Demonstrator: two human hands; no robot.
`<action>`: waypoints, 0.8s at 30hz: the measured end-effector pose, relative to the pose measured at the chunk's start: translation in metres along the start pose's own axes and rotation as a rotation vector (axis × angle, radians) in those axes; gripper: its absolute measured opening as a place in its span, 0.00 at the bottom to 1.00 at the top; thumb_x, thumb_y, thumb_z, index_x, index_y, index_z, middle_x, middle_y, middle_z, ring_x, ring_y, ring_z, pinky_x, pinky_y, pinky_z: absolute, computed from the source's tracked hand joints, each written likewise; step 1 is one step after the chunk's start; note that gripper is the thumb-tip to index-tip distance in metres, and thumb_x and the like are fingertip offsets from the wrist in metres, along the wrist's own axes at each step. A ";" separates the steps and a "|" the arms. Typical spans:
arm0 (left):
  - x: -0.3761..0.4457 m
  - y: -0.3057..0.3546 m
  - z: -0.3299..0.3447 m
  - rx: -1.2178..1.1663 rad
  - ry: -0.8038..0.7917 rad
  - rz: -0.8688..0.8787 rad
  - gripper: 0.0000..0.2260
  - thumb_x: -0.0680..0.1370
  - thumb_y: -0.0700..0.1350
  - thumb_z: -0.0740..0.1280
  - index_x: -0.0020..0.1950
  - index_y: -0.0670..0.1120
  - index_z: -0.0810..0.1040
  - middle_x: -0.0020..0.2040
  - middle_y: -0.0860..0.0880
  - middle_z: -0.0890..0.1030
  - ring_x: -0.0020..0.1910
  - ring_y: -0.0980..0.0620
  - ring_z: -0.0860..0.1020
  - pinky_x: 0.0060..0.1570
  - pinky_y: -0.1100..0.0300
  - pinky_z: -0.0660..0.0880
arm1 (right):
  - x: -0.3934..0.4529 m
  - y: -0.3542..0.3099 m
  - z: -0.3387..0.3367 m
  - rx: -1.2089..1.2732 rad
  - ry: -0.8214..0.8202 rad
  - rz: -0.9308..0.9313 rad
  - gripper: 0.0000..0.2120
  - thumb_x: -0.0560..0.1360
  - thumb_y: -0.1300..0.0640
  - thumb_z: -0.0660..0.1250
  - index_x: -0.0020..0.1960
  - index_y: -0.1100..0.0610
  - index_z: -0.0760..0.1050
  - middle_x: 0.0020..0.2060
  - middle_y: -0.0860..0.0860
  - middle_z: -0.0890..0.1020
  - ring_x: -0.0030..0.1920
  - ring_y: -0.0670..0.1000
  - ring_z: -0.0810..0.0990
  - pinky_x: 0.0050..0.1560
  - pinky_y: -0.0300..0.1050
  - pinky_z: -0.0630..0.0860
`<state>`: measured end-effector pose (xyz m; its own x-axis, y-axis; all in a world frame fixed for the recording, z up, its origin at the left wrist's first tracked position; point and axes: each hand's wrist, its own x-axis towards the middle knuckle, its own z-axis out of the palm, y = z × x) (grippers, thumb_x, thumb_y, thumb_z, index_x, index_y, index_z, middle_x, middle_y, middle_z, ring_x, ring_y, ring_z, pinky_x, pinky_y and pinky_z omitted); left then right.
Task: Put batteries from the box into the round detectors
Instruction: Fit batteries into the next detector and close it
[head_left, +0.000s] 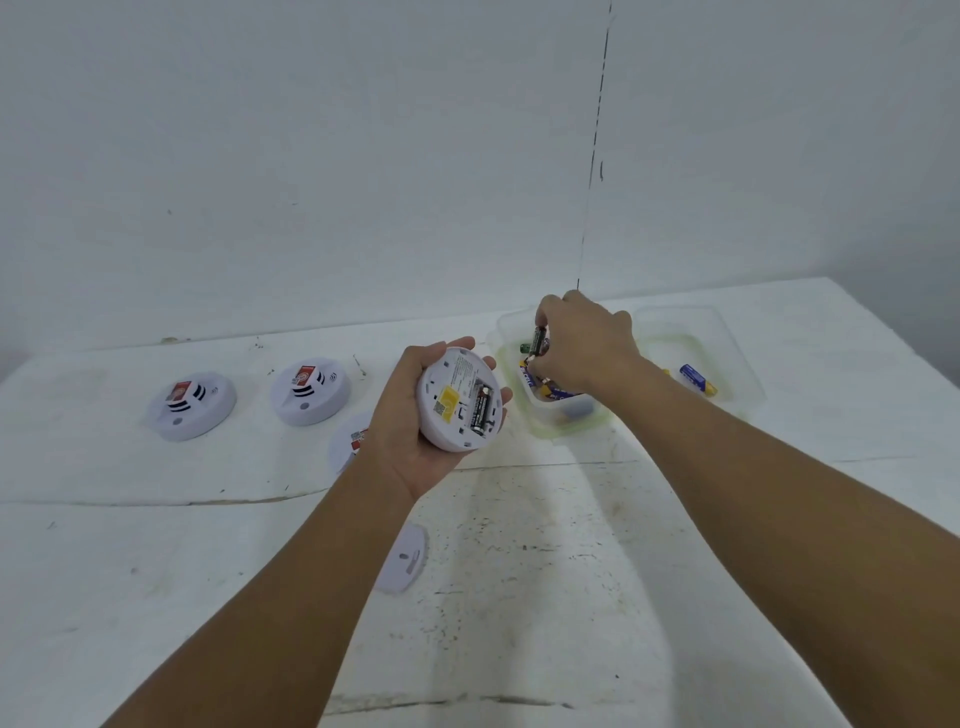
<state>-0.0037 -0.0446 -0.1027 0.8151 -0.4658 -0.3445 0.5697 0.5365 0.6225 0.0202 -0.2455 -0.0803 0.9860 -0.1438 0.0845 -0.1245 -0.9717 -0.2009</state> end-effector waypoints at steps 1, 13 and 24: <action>-0.002 0.001 -0.001 0.002 -0.003 0.003 0.16 0.75 0.52 0.69 0.58 0.46 0.84 0.63 0.41 0.80 0.62 0.33 0.77 0.69 0.43 0.72 | -0.004 -0.001 -0.003 0.015 0.044 0.014 0.20 0.74 0.50 0.72 0.63 0.53 0.72 0.59 0.51 0.74 0.56 0.57 0.78 0.54 0.52 0.66; -0.047 0.011 -0.034 -0.075 -0.123 0.079 0.13 0.78 0.51 0.66 0.57 0.46 0.83 0.60 0.43 0.81 0.56 0.43 0.79 0.65 0.45 0.71 | -0.095 -0.080 -0.013 0.292 0.244 -0.103 0.22 0.74 0.40 0.71 0.63 0.50 0.73 0.55 0.46 0.76 0.55 0.51 0.77 0.59 0.53 0.71; -0.090 0.016 -0.075 -0.138 -0.084 0.122 0.14 0.80 0.53 0.63 0.57 0.47 0.83 0.60 0.41 0.81 0.52 0.43 0.81 0.57 0.49 0.74 | -0.163 -0.123 0.038 0.759 0.100 -0.254 0.21 0.74 0.49 0.77 0.65 0.49 0.78 0.52 0.41 0.77 0.47 0.32 0.72 0.48 0.28 0.65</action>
<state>-0.0602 0.0588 -0.1138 0.8707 -0.4451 -0.2093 0.4809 0.6810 0.5522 -0.1212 -0.0958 -0.1066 0.9552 0.0131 0.2958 0.2463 -0.5894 -0.7693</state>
